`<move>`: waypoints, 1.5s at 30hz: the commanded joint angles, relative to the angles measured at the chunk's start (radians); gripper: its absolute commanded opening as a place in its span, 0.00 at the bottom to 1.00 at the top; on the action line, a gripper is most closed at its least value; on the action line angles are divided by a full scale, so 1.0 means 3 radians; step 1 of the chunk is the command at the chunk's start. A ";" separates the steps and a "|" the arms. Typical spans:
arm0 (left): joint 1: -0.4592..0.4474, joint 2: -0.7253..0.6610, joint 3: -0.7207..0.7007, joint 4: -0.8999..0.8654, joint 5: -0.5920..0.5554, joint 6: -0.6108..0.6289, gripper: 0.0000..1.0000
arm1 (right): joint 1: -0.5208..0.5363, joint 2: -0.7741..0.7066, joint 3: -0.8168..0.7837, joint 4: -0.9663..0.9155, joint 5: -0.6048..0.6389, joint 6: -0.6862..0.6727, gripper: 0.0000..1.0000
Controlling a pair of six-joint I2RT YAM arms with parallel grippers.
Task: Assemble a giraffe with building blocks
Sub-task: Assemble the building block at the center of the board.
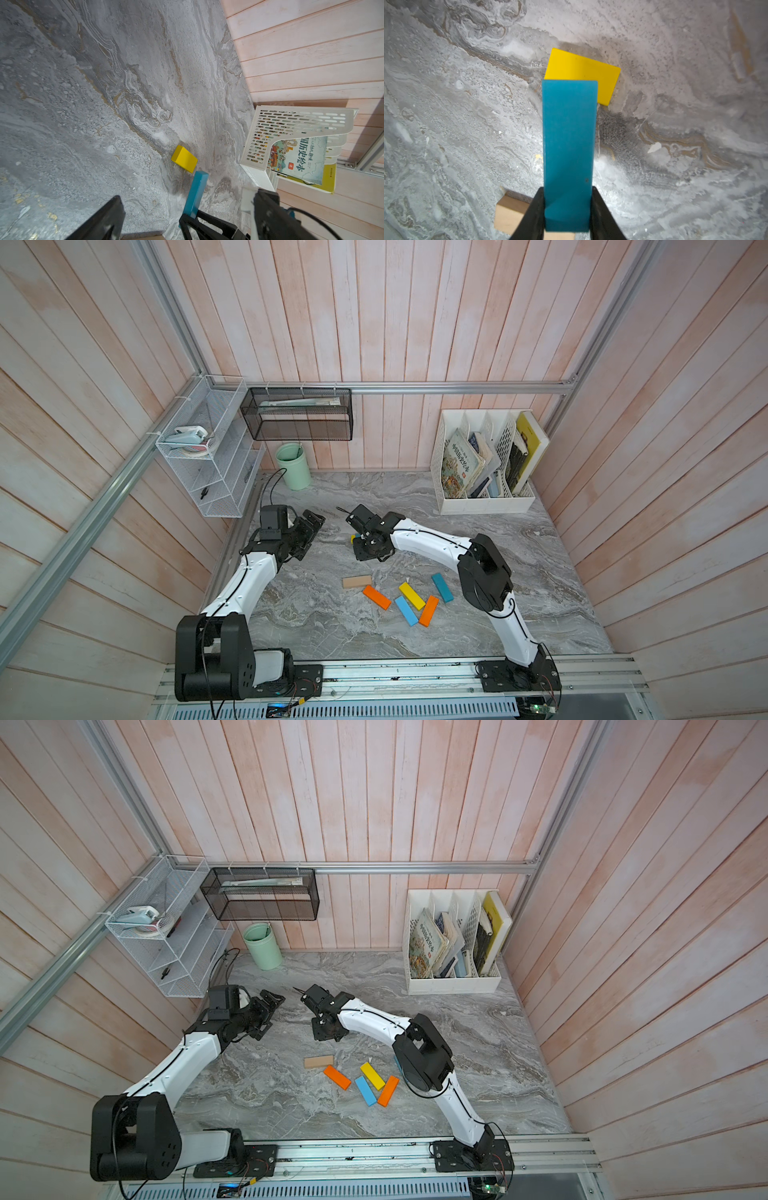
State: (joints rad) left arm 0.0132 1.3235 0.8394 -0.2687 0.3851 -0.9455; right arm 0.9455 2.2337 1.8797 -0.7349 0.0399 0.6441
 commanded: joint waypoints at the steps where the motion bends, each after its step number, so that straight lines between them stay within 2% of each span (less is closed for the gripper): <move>1: 0.0032 -0.0040 0.0086 0.0068 0.0011 -0.0011 1.00 | -0.0017 0.0116 0.0051 -0.0157 0.0089 0.0162 0.19; 18: 0.0079 -0.0044 0.0035 0.0108 0.0081 -0.0013 1.00 | 0.0003 0.0232 -0.0001 -0.0152 0.0118 0.0310 0.19; 24: 0.0094 -0.0046 0.0019 0.0108 0.0093 -0.0008 1.00 | 0.0005 0.0265 0.0006 -0.0158 0.0058 0.0333 0.27; 30: 0.0115 -0.0061 0.0000 0.0115 0.0113 0.0002 1.00 | 0.0008 0.0300 0.0011 -0.0140 0.0011 0.0328 0.39; 40: 0.0145 -0.0060 -0.0067 0.0180 0.0168 -0.0019 1.00 | 0.0031 0.0276 0.0046 -0.0167 0.0060 0.0302 0.45; 45: 0.0150 -0.0085 -0.0062 0.0165 0.0163 -0.0003 1.00 | 0.0034 0.0063 0.0050 -0.0194 0.0217 0.0275 0.45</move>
State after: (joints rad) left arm 0.0525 1.3231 0.8352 -0.2382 0.4202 -0.9474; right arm 0.9482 2.2951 1.8786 -0.7677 0.0593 0.7319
